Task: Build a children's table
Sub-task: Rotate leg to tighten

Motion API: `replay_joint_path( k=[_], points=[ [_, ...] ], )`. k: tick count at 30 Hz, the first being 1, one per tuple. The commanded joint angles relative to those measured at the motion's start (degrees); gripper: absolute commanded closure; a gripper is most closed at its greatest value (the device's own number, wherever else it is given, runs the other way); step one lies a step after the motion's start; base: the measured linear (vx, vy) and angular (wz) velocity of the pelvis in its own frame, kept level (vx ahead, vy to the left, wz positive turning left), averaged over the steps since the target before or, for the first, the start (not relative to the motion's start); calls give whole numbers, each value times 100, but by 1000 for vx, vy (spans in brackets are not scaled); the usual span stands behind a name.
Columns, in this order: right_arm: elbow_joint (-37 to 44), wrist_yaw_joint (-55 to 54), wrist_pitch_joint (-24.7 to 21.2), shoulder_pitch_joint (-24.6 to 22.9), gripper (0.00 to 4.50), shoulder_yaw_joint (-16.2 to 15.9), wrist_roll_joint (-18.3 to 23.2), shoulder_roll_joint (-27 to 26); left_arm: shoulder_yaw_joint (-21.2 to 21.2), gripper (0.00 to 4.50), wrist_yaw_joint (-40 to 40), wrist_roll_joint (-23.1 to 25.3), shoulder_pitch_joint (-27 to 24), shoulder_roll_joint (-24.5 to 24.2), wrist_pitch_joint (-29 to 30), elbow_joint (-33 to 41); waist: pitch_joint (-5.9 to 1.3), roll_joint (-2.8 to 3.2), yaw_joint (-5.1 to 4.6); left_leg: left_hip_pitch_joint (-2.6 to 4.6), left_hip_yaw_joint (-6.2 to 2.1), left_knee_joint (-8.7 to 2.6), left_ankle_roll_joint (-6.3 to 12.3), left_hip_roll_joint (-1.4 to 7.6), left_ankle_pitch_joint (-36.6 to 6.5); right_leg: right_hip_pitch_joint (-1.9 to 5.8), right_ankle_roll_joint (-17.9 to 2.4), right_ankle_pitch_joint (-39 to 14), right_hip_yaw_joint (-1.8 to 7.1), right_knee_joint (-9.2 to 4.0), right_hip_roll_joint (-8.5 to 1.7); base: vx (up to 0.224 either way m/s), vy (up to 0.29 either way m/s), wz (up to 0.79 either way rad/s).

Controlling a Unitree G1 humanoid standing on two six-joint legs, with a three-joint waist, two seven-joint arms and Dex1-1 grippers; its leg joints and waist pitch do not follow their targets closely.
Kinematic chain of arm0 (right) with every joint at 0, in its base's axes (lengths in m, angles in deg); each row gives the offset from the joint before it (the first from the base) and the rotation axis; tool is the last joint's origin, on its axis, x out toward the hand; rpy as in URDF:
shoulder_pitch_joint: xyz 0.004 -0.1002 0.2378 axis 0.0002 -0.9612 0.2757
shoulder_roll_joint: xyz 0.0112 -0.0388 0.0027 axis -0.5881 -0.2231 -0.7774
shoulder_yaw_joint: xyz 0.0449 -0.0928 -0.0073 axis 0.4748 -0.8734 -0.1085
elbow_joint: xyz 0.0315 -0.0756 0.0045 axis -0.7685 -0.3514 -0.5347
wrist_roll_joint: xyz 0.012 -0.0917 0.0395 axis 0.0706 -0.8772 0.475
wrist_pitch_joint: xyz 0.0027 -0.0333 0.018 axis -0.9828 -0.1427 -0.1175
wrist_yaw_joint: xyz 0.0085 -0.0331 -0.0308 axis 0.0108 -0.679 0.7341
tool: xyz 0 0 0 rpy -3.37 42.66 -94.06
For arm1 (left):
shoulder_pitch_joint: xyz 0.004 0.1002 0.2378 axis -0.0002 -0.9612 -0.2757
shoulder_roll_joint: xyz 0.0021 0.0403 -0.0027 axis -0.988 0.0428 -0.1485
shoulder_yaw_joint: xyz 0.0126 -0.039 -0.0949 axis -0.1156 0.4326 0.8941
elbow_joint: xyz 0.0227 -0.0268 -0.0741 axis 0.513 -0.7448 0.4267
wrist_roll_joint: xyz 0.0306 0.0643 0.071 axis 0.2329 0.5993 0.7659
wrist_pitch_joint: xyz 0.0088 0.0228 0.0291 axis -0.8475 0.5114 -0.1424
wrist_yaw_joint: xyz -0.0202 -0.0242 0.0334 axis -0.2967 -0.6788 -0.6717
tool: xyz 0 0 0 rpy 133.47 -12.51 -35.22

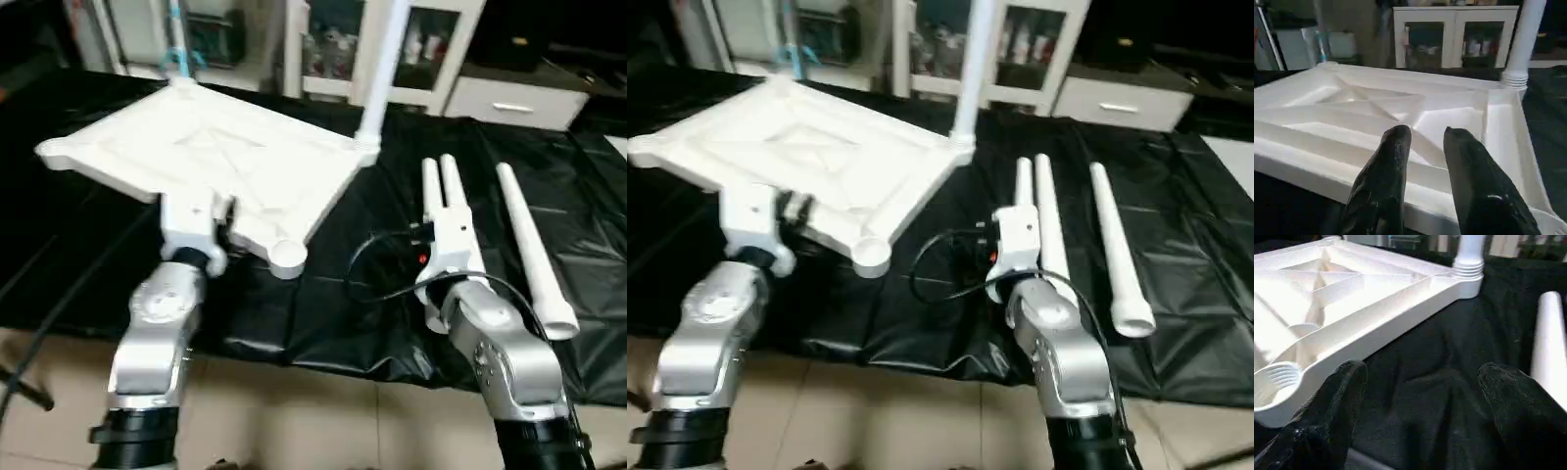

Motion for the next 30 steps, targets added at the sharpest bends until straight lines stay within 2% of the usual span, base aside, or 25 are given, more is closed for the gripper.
replay_joint_path(
  k=[1, 3, 6, 8, 9, 10, 11, 12, 13, 14, 15, 16, 17, 18, 19, 20, 21, 22, 23, 24, 26, 27, 28, 29, 30],
  points=[
    [-80, 40, 12, 41, 56, 32, 15, 20, -73, 306, 37, 80, -18, 79, -99, 33, -334, 3, -86, 486, 81, -270, -381, -21, -2443, -5, -335, -2159, 35, -545, 101, 5, -9, -36],
    [-100, 58, 18, 54, 56, 28, 3, 15, -74, 306, 64, 86, -20, 109, -159, 13, -214, 18, -174, 805, 19, -286, -142, 27, -3378, -83, -442, -3316, -121, -639, 92, 19, 4, -50],
    [-189, 68, 63, 90, 56, 30, -15, 2, -151, 306, 169, 75, -29, 74, -281, -26, -156, 12, -296, 949, -149, -520, 104, 226, -3664, 98, -520, -3407, -375, -560, -134, 70, 33, -83],
    [-240, 54, 97, 86, 56, 9, -45, 14, -194, 306, 196, 68, -59, 15, -288, -1, -210, -13, -357, 924, -174, -645, 156, 283, -3311, 306, -740, -2895, -400, -410, -351, 123, 49, -95],
    [-249, 44, 97, 78, 56, -5, -66, 25, -199, 306, 187, 64, -74, 0, -279, 18, -243, -39, -387, 892, -94, -604, 89, 143, -3007, 398, -1004, -2826, -349, -441, -427, 137, 46, -96],
    [-256, 44, 98, 71, 56, 7, -61, 33, -196, 306, 184, 79, -86, 2, -253, 43, -276, -72, -376, 831, -48, -546, 42, 23, -2756, 509, -1119, -2878, -256, -471, -431, 135, 23, -89],
    [-258, 44, 97, 70, 56, 12, -58, 34, -195, 306, 184, 83, -88, 4, -247, 48, -347, -149, -278, 670, 18, -383, -47, -294, -2133, 862, -1458, -2931, 95, -498, -405, 168, 15, -67],
    [-249, 76, 138, 52, 56, -18, -83, 65, -186, 306, 187, 91, -97, 5, -239, 67, -485, -224, -17, -13, -376, 292, 332, -413, -1177, 1596, -1860, -2961, 585, -611, -1138, 168, 15, -67],
    [-246, 105, 170, 40, 56, -38, -106, 88, -174, 306, 184, 113, -104, 20, -246, 77, -514, -206, 53, -124, -544, 572, 367, -353, -886, 1603, -2248, -2738, 709, -627, -1332, 179, 21, -24],
    [-246, 105, 170, 40, 56, -38, -106, 88, -174, 306, 184, 113, -104, 20, -246, 77, -476, -219, 48, -229, -669, 691, 332, -298, -651, 1552, -2486, -2452, 684, -625, -1329, 77, 16, 0],
    [-243, 156, 155, 26, 56, -79, -130, 125, -166, 306, 191, 140, -130, 15, -248, 111, -360, -126, 45, -357, -825, 719, 198, -132, -324, 1309, -2752, -1888, 474, -636, -1329, 140, 44, -8],
    [-230, 230, 138, 18, 56, -115, -129, 162, -156, 306, 236, 185, -158, 12, -226, 151, -262, -5, -53, -292, -829, 245, 249, 7, 135, 1025, -2397, -1976, -74, -578, -968, 144, 66, -7],
    [-228, 244, 133, 17, 56, -120, -127, 169, -156, 306, 246, 194, -163, 12, -222, 158, -236, 121, -74, -86, -732, -113, 325, -14, 249, 871, -1954, -2259, -375, -579, -598, 214, 114, -24],
    [-222, 280, 121, 15, 56, -132, -120, 186, -154, 306, 273, 217, -177, 12, -210, 176, -230, 418, -328, 266, -1120, -555, 354, 315, -1117, 568, -1022, -1868, -700, 151, -94, 151, 86, -16],
    [-174, 384, 123, 8, 56, -173, -99, 233, -120, 306, 291, 199, -212, 12, -244, 213, -268, 326, -296, 630, -1382, -612, 623, 624, -2131, 243, -577, -1516, -566, 540, -202, 161, 56, 1],
    [-136, 456, 119, 2, 56, -175, -52, 252, -101, 306, 333, 221, -235, -6, -254, 239, -290, 253, -291, 689, -1257, -486, 957, 536, -1702, 68, -356, -857, -529, 587, -269, 168, 14, 22],
    [-112, 502, 117, -2, 56, -176, -22, 264, -90, 306, 360, 235, -251, -17, -260, 255, -303, 250, -302, 676, -1215, -393, 1236, 432, -1029, 29, -266, -567, -524, 545, -295, 168, 14, 22],
    [-112, 502, 117, -2, 56, -176, -22, 264, -90, 306, 360, 235, -251, -17, -260, 255, -359, 150, -290, 647, -1096, -133, 1817, 232, 967, -52, -135, 171, -424, 340, -417, 136, -3, 5],
    [-64, 612, 126, -17, 56, -160, 75, 283, -64, 306, 391, 241, -297, -65, -293, 318, -401, -132, -214, 301, -803, 133, 1764, -148, 2358, 198, -113, 1262, -180, -80, -638, 117, -54, 4],
    [-27, 701, 180, -47, 56, -152, 135, 305, -42, 306, 419, 233, -339, -96, -354, 404, -552, -353, -100, -59, -660, 254, 1479, -471, 2873, 628, -408, 3046, 85, 150, -718, 117, -54, 4],
    [7, 805, 271, -99, 56, -146, 186, 314, -36, 306, 401, 204, -382, -124, -327, 526, -570, -305, 8, -221, -655, 97, 1105, -386, 2355, 786, -701, 4987, 39, 266, -716, 40, -43, 2],
    [14, 826, 286, -109, 56, -144, 194, 314, -36, 306, 386, 192, -391, -127, -310, 552, -555, -287, -3, -226, -647, 55, 976, -368, 2127, 803, -821, 5047, -9, 267, -674, 32, -77, 1],
    [25, 860, 305, -126, 56, -141, 201, 309, -37, 306, 358, 170, -405, -130, -267, 591, -480, -197, -45, -169, -668, -48, 743, -267, 1682, 756, -1063, 4188, -104, 173, -628, 3, -63, -3],
    [36, 865, 314, -147, 56, -134, 211, 305, -48, 306, 355, 197, -440, -143, -282, 616, -422, -76, -60, -82, -682, -115, 581, -164, 1101, 695, -1260, 2703, -149, 58, -615, -20, -73, -1],
    [43, 869, 320, -162, 56, -129, 218, 302, -55, 306, 353, 215, -465, -152, -293, 633, -354, -98, -81, -22, -627, -197, 613, -97, 253, 661, -1416, 1143, -107, -99, -702, 0, 0, 0]
  ],
)
